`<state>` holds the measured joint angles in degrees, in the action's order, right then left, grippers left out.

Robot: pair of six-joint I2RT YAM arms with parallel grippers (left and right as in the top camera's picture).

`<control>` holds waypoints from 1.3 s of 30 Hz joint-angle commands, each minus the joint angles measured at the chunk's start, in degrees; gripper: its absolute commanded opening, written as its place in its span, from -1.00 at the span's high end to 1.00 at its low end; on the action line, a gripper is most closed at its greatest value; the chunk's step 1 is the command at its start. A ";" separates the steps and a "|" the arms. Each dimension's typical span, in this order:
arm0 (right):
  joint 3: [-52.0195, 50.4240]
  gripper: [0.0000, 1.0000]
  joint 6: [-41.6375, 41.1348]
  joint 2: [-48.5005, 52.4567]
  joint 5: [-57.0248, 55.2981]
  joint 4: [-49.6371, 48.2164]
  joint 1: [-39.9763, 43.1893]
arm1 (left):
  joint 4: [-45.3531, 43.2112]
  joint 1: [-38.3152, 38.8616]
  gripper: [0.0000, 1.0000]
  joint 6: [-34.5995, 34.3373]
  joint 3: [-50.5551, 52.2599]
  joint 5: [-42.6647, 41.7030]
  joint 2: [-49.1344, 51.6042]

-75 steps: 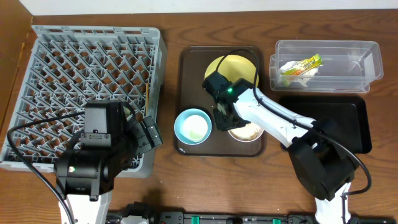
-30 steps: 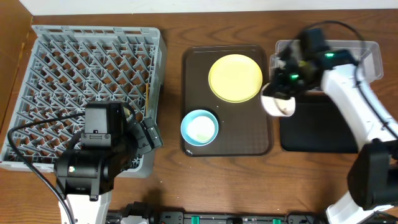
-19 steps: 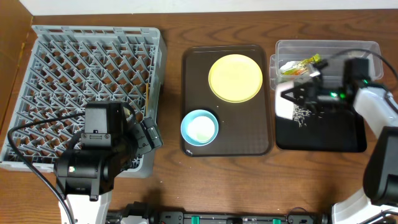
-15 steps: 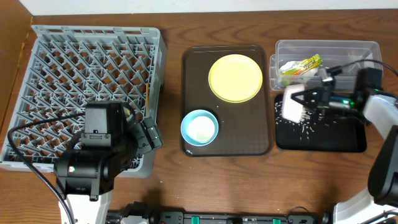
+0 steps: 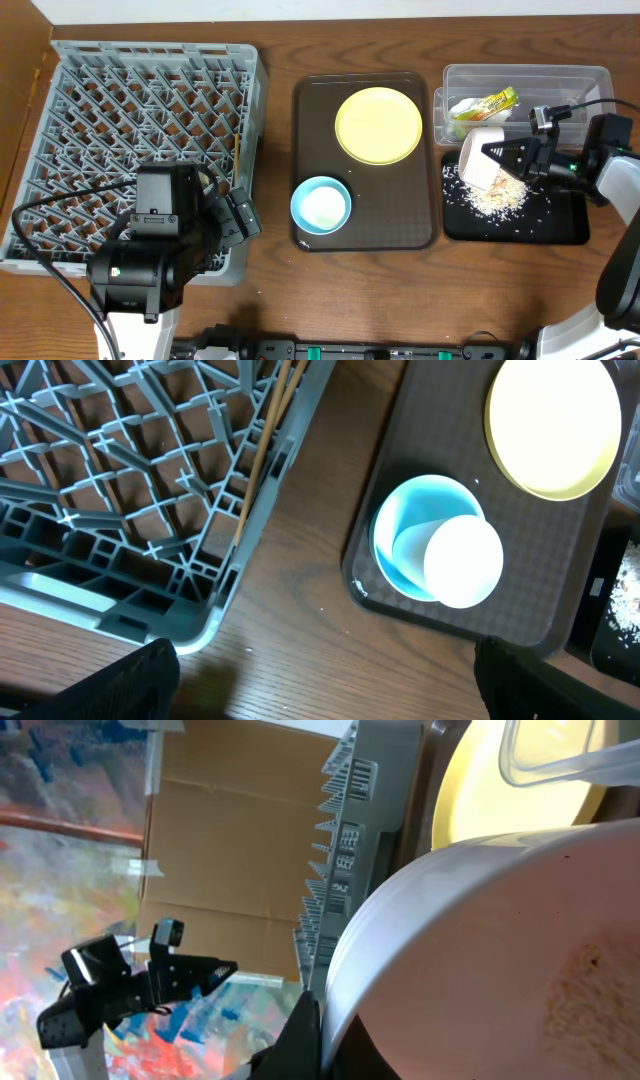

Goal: Sort waste into correct bins and load items into the dishwasher
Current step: 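Tip the pink bowl over the black tray to pour out rice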

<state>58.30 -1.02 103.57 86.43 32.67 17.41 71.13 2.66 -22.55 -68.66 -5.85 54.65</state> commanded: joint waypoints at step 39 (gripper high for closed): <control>0.61 0.98 -6.25 -1.57 -8.15 2.75 -3.19 | -0.44 -0.28 -0.90 -0.48 -1.03 -0.13 0.33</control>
<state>58.33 -3.90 103.04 80.16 35.29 14.79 70.52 2.66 -22.55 -68.66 -5.85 54.87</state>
